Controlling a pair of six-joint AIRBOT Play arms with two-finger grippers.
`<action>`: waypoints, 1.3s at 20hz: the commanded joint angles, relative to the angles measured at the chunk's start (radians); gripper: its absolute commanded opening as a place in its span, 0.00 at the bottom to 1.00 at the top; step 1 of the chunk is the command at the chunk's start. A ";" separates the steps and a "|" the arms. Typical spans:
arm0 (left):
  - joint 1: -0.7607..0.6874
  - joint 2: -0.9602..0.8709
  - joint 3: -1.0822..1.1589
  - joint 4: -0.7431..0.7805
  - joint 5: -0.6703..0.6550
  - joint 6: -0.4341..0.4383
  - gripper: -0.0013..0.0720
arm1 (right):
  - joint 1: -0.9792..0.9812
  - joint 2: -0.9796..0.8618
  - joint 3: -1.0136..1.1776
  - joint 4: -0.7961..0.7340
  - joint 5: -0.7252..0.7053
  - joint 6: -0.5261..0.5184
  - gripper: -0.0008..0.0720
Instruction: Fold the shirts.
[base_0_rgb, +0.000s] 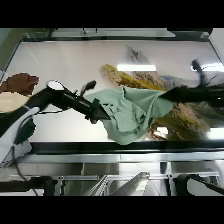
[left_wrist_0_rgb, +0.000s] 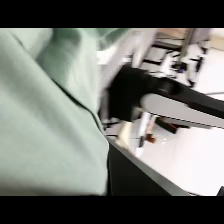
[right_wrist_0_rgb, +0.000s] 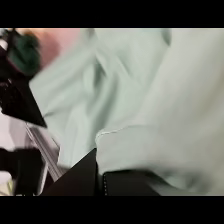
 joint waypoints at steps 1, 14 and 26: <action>0.141 0.253 0.008 -0.330 -0.165 0.015 0.03 | -0.135 0.240 0.162 0.168 0.055 0.016 0.04; 0.840 0.700 0.267 -0.206 -0.049 -0.071 0.05 | -0.216 0.623 0.454 -0.116 -0.284 0.255 0.04; 0.391 -0.024 0.085 -0.156 0.016 0.138 0.37 | 0.238 -0.146 0.109 0.021 -0.403 0.195 0.90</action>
